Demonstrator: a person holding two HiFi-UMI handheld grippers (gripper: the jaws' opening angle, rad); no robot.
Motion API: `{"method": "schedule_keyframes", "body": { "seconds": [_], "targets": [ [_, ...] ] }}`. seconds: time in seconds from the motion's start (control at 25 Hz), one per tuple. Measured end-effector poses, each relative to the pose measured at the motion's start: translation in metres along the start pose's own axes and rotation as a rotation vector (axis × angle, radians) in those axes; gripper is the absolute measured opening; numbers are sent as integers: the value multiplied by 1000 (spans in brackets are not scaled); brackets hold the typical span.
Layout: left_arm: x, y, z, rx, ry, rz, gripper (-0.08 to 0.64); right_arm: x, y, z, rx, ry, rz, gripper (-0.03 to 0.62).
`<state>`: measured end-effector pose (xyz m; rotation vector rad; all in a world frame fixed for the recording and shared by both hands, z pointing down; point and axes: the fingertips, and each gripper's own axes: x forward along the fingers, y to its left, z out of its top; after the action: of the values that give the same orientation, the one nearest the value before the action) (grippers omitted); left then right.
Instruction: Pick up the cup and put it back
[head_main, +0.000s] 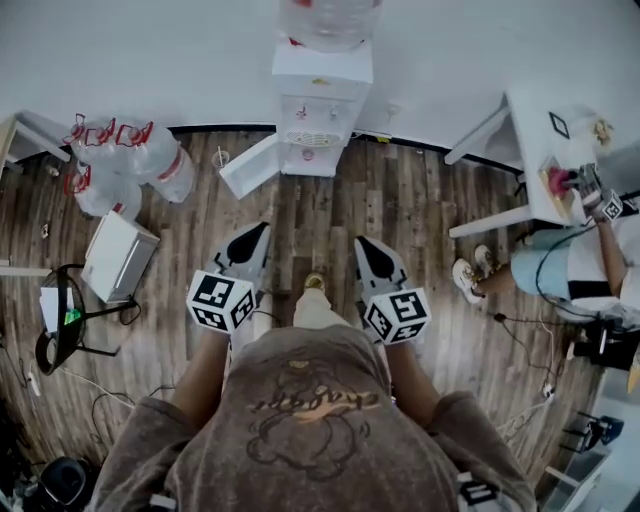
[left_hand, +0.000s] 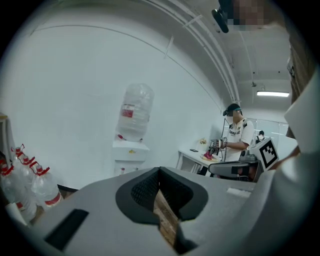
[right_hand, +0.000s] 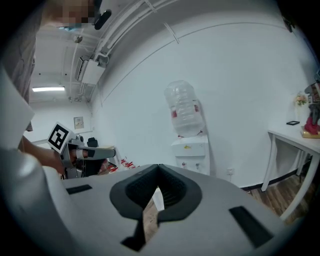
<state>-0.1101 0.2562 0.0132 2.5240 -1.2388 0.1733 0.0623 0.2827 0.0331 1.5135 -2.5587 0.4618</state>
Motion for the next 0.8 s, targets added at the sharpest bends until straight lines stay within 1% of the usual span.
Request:
{"method": "schedule_keyframes", "body": {
  "seconds": [0.2,0.32,0.44,0.6,0.68,0.8],
  "targets": [
    [60,6,21,-4,-7,39,2,30,-63,20,14,15,21,2],
    [82,12,31,-4,-18,67,2,47,-85,26,13,30,49,2],
    [94,21,41,-4,-30,88,3,65,-97,31,4,40,74,2],
    [104,33,46,4,-25,117,2,83,-103,37,4,39,101,2],
    [109,37,48,4,-26,123,3,91,-105,37,3,44,111,2],
    [117,43,49,6,-22,120,2,103,-109,36,8,47,104,2]
  ]
}}
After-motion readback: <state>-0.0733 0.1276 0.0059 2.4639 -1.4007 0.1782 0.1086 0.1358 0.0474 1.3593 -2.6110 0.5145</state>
